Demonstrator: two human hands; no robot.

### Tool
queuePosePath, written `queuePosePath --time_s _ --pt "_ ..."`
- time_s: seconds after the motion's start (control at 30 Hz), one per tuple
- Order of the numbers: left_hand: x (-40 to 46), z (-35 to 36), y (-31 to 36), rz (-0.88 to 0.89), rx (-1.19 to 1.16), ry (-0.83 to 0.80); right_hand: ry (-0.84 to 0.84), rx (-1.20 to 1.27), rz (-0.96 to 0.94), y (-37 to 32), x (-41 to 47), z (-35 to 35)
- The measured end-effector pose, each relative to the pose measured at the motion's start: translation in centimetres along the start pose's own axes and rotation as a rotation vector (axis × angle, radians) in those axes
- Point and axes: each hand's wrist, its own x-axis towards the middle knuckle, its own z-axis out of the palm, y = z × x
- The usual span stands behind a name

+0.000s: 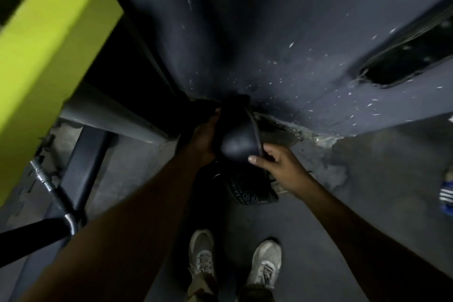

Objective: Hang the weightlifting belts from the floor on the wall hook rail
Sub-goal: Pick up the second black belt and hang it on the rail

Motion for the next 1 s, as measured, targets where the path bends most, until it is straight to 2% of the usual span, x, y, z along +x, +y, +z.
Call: queuePosePath --time_s 0.17,0.23,0.37,0.5,0.57,0.7,0.83,0.9,1.0 --pt "-4.5 5.2 3.6 0.154 0.035 -0.098 -0.012 0.089 0.107 -5.8 -4.1 -2.8" --pt "-7.0 6.8 4.5 0.217 0.064 -0.159 0.059 0.136 0.181 -9.0 -5.1 -3.8" --pt "-13.0 9.1 4.6 0.262 0.14 -0.248 0.32 0.392 0.29 -16.4 -5.2 -5.3" --pt "-19.4 10.8 3.6 0.294 0.249 -0.398 0.365 0.544 0.344 -23.2 -6.5 -7.0" --pt "-22.7 11.8 3.6 0.309 0.305 -0.455 0.393 0.541 0.359 -26.2 -8.3 -7.4" --pt "-28.7 13.7 4.0 0.281 0.268 -0.469 0.471 0.533 0.255 -30.0 -12.9 -7.5" --pt "-34.4 15.5 5.9 0.174 0.194 -0.383 0.454 0.529 0.102 -33.0 -18.5 -8.0" --pt "-40.1 17.1 7.1 0.188 0.198 -0.364 0.447 0.455 0.01 -35.5 -24.6 -8.5" --pt "-42.4 19.1 9.2 0.263 0.262 -0.345 0.431 0.375 -0.122 -36.6 -27.7 -8.2"
